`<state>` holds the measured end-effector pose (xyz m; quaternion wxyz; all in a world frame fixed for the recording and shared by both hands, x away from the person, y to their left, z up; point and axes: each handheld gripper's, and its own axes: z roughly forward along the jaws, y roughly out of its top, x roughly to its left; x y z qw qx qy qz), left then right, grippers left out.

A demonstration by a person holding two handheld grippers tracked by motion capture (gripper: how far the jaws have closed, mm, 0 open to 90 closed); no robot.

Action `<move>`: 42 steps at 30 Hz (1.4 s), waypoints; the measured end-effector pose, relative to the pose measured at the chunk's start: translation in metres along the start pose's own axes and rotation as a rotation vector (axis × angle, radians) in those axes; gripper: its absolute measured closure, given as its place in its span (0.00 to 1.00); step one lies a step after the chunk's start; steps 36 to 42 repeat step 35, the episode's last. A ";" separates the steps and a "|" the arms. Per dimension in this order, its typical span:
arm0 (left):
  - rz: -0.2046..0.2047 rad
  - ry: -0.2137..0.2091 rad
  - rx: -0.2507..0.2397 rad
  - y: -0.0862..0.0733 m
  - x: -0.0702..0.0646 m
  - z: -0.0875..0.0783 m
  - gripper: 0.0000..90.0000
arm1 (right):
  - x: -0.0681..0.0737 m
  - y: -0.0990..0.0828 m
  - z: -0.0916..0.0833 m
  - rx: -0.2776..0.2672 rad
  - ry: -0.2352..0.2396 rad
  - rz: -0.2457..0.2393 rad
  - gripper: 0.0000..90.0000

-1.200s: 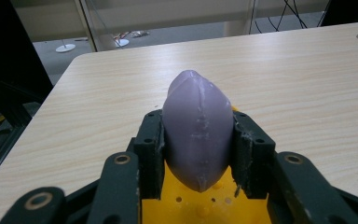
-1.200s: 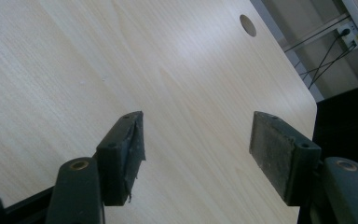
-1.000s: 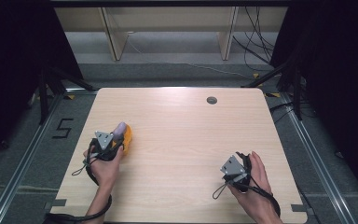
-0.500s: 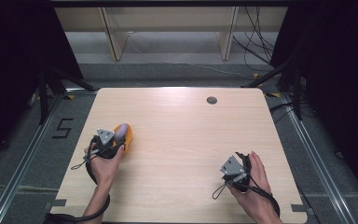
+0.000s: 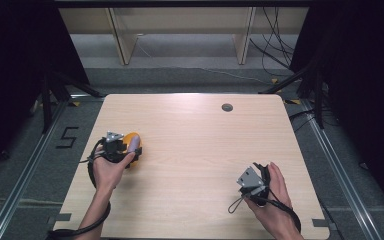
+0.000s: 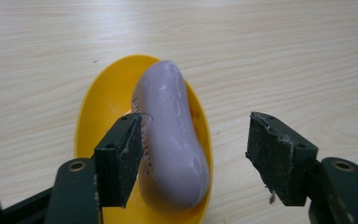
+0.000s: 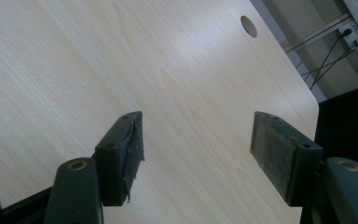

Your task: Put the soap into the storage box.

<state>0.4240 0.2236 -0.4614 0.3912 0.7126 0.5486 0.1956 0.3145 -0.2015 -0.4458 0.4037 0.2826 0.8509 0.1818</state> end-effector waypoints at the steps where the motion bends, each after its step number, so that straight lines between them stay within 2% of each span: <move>1: 0.020 -0.004 0.015 0.003 0.002 -0.003 0.38 | 0.000 0.000 0.000 0.003 -0.003 0.002 0.39; 3: 0.005 -0.031 0.010 0.010 0.003 -0.007 0.36 | 0.000 0.000 0.000 0.001 0.003 0.011 0.39; 4: 0.057 -0.038 0.050 0.017 0.007 -0.015 0.34 | 0.000 0.000 0.000 0.002 0.002 0.012 0.39; 7: 0.050 -0.058 0.033 0.020 0.006 -0.018 0.32 | 0.000 -0.001 0.001 0.001 -0.001 0.018 0.39; 8: 0.061 -0.069 0.040 0.020 0.008 -0.021 0.32 | -0.001 -0.001 0.001 0.002 0.012 0.024 0.39; 10: 0.078 -0.085 0.062 0.016 0.012 -0.027 0.31 | -0.001 -0.002 0.000 0.009 0.023 0.032 0.38; 11: 0.087 -0.082 0.068 0.012 0.015 -0.030 0.31 | -0.002 -0.003 0.001 0.007 0.011 0.024 0.38; 12: 0.113 -0.090 0.098 0.008 0.019 -0.035 0.31 | -0.002 -0.003 0.002 0.004 0.016 0.029 0.38; 13: 0.110 -0.100 0.110 0.003 0.023 -0.038 0.31 | -0.003 -0.004 0.003 0.017 0.030 0.040 0.38; 15: 0.102 -0.133 0.147 -0.007 0.030 -0.045 0.31 | -0.003 -0.005 0.005 0.011 0.023 0.046 0.38; 18: 0.096 -0.152 0.138 -0.025 0.039 -0.054 0.31 | -0.004 -0.005 0.005 0.016 0.039 0.056 0.38; 19: 0.066 -0.169 0.112 -0.037 0.041 -0.057 0.31 | -0.004 -0.006 0.005 0.016 0.039 0.063 0.38; 20: 0.066 -0.169 0.112 -0.037 0.041 -0.057 0.31 | -0.004 -0.006 0.005 0.016 0.039 0.063 0.38; 22: 0.066 -0.194 0.101 -0.054 0.046 -0.063 0.31 | -0.005 -0.007 0.006 0.030 0.062 0.085 0.38; 23: 0.052 -0.201 0.080 -0.059 0.045 -0.064 0.31 | -0.005 -0.008 0.007 0.022 0.045 0.094 0.38; 24: 0.052 -0.201 0.080 -0.059 0.045 -0.064 0.32 | -0.005 -0.008 0.007 0.022 0.045 0.094 0.38; 25: 0.059 -0.205 0.070 -0.065 0.047 -0.065 0.32 | -0.007 -0.008 0.007 0.028 0.065 0.089 0.38; 27: 0.031 -0.213 0.027 -0.078 0.045 -0.064 0.34 | -0.008 -0.010 0.010 0.040 0.073 0.106 0.39; 29: 0.040 -0.219 0.053 -0.090 0.043 -0.062 0.35 | -0.009 -0.011 0.011 0.044 0.067 0.122 0.39; 31: 0.044 -0.216 0.057 -0.091 0.042 -0.062 0.35 | -0.009 -0.012 0.012 0.042 0.061 0.122 0.39; 33: 0.043 -0.210 0.053 -0.090 0.042 -0.062 0.35 | -0.010 -0.012 0.012 0.055 0.082 0.131 0.39; 34: 0.042 -0.212 0.060 -0.090 0.042 -0.061 0.35 | -0.009 -0.013 0.015 0.034 0.057 0.131 0.39; 35: 0.041 -0.205 0.076 -0.090 0.042 -0.061 0.35 | -0.009 -0.013 0.015 0.040 0.061 0.133 0.40; 42: 0.041 -0.205 0.076 -0.090 0.042 -0.061 0.35 | -0.009 -0.013 0.015 0.040 0.061 0.133 0.40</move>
